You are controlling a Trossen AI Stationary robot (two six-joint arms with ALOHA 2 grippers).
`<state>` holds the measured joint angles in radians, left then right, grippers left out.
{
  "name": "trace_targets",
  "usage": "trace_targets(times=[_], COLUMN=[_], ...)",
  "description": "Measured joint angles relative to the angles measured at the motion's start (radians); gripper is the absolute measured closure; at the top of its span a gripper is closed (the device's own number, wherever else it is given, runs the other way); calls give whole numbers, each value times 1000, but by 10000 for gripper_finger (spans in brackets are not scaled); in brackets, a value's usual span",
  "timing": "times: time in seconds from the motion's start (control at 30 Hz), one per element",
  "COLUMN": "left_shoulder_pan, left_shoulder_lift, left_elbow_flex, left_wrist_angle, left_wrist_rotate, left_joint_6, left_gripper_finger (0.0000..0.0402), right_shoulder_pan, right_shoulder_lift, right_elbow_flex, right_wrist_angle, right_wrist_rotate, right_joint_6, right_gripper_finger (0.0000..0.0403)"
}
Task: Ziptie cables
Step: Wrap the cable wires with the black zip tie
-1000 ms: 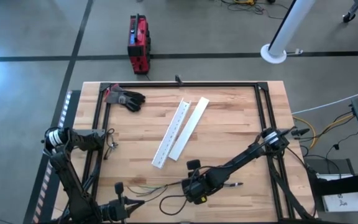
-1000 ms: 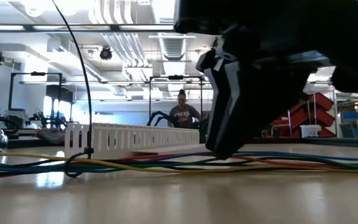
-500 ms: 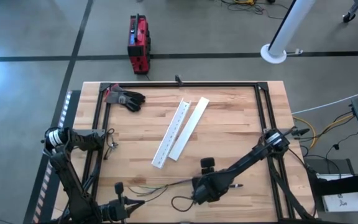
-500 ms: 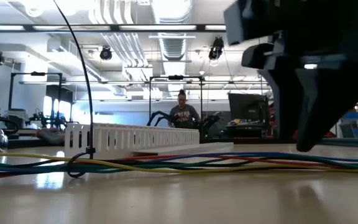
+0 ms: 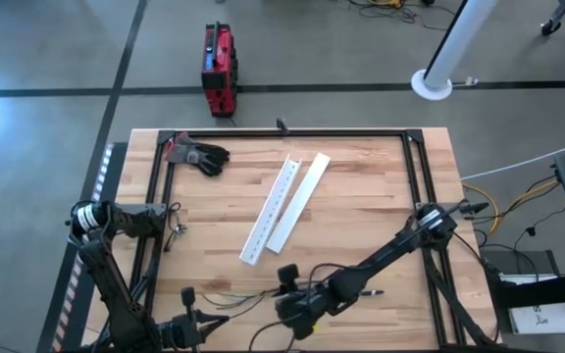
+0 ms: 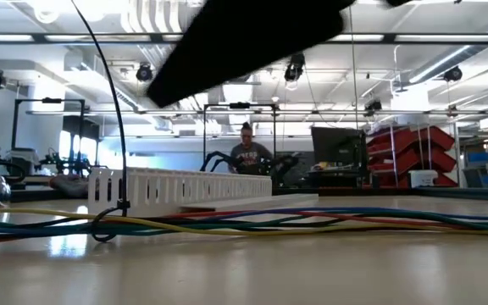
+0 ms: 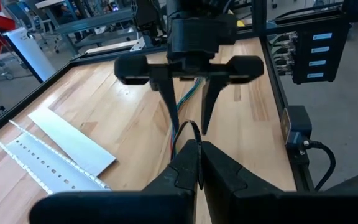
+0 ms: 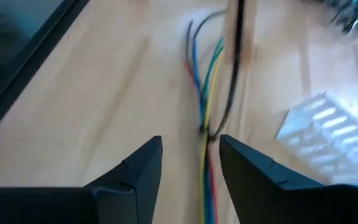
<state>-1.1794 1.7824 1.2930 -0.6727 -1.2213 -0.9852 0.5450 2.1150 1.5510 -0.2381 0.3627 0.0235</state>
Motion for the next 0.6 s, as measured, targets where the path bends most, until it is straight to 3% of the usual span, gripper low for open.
trace_targets(times=[0.23,0.5,0.6], left_shoulder_pan=[8,10,10], left_shoulder_lift=[0,0,0], left_elbow_flex=[0,0,0], left_wrist_angle=[8,8,8], left_wrist_rotate=[0,-1,-1], left_joint_6=[4,5,4], left_gripper_finger=[401,401,401], right_shoulder_pan=[-47,-74,-77], right_shoulder_lift=[32,39,39], right_elbow_flex=[-1,-2,-2], right_wrist_angle=[124,146,148], right_wrist_rotate=[-3,-151,-161], right_joint_6=[-69,-143,-156], right_gripper_finger=[277,312,327])
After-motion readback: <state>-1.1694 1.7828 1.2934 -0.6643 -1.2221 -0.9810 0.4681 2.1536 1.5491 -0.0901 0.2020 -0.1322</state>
